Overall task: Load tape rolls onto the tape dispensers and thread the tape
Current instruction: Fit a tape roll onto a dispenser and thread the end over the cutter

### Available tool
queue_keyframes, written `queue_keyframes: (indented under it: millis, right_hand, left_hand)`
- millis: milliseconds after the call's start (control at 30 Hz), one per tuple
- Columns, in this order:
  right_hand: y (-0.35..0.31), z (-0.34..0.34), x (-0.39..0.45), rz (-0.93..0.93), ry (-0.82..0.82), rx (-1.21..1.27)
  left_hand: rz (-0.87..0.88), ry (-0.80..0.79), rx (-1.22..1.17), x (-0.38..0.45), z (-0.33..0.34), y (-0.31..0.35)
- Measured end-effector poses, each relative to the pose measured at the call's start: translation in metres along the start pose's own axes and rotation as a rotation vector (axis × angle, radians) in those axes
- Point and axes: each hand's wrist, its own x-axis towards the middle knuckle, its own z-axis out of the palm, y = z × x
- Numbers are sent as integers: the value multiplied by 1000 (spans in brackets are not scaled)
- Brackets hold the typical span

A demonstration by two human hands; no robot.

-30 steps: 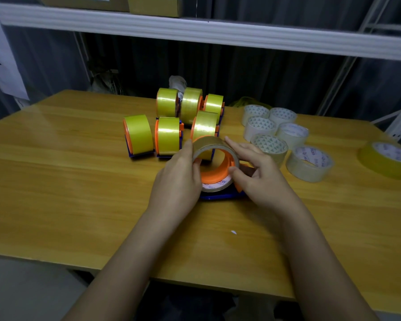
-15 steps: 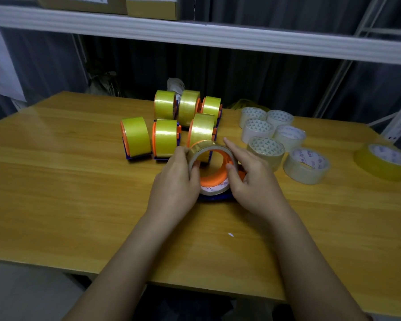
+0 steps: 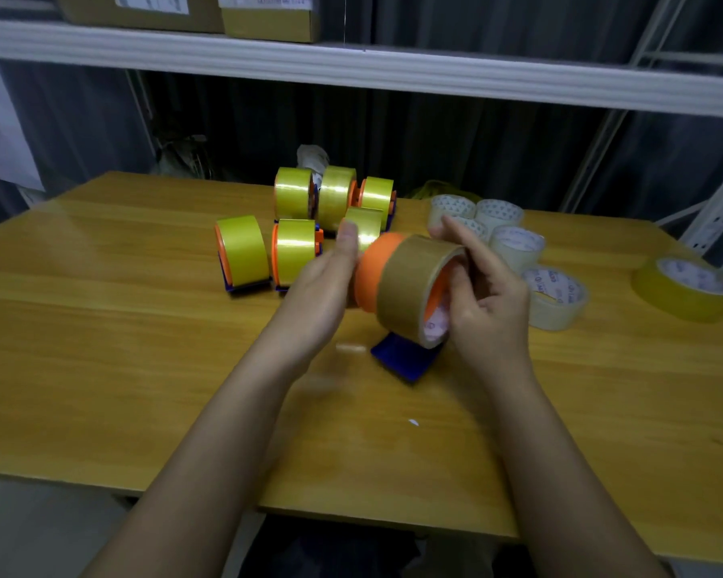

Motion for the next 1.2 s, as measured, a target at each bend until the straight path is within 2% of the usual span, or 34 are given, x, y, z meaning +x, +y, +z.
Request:
queue_keyframes:
  millis: [100, 200, 367, 533, 700, 900, 1033, 1200]
  right_hand:
    - [0, 1, 1, 10, 66, 47]
    - [3, -2, 5, 90, 88, 174]
    - [6, -11, 11, 332, 72, 440]
    - [5, -13, 15, 409, 35, 431]
    - [10, -13, 13, 384, -15, 309]
    - [10, -9, 11, 256, 83, 254]
    - [8, -3, 7, 178, -28, 169]
    - [13, -4, 6, 247, -150, 238]
  left_hand:
    - [48, -126, -120, -2, 10, 5]
    - [125, -115, -199, 0, 22, 8]
    - [217, -72, -168, 12, 44, 12]
    - [382, -87, -113, 28, 57, 9]
    - [492, -78, -127, 29, 65, -11]
    - [458, -161, -248, 29, 60, -21]
    - [322, -172, -319, 28, 55, -18]
    - [343, -68, -245, 26, 54, -23]
